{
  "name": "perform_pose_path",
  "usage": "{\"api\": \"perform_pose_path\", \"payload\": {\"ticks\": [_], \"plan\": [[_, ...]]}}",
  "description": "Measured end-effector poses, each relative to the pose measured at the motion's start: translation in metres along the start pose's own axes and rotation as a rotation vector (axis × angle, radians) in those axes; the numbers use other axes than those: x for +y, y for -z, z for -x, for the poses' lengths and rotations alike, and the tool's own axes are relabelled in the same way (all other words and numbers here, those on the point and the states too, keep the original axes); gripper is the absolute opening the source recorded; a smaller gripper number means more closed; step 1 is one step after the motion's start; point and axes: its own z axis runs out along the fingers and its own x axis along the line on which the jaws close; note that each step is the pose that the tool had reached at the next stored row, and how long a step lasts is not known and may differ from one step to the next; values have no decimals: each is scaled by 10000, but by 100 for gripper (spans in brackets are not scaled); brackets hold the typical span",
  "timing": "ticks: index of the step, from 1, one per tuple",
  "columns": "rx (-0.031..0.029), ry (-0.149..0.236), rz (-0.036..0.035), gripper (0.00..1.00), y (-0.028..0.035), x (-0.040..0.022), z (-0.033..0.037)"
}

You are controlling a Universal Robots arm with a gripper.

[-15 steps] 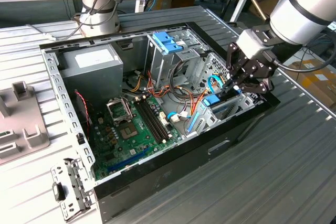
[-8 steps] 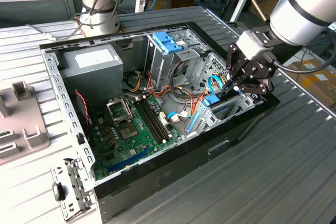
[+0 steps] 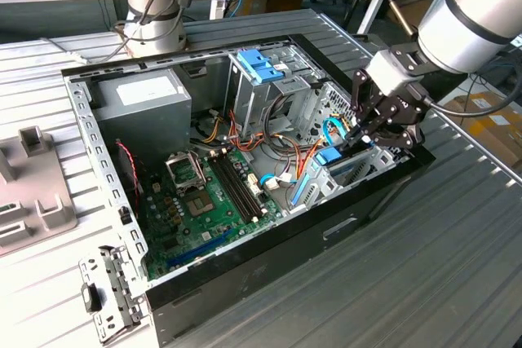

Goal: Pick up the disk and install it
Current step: 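Insert the second disk wire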

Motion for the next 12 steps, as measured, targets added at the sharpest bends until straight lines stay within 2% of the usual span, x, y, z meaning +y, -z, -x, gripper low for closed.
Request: {"api": "perform_pose_path", "payload": {"ticks": [5,7,9,11,12], "plan": [[-4,0,-1,17,-4,0,-1],[-8,0,0,30,-6,0,-1],[-2,0,0,30,-1,0,0],[-4,0,-1,30,132,3,23],[-6,0,0,30,178,5,31]]}}
